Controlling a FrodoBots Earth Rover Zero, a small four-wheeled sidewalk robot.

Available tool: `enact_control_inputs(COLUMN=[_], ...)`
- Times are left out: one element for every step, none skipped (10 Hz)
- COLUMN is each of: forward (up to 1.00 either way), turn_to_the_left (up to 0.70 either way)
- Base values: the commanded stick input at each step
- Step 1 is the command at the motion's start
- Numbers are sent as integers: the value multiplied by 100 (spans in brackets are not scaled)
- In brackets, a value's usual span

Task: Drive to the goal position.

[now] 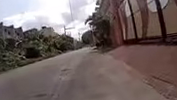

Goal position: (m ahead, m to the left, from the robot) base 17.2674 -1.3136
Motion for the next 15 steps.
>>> enact_control_inputs(forward=[100,100,100,100,100,100,100,100,100,100,100,100,100,100,100], turn_to_the_left=[0,0,0,0,0,0,0,0,0,0,0,0,0,0,0])
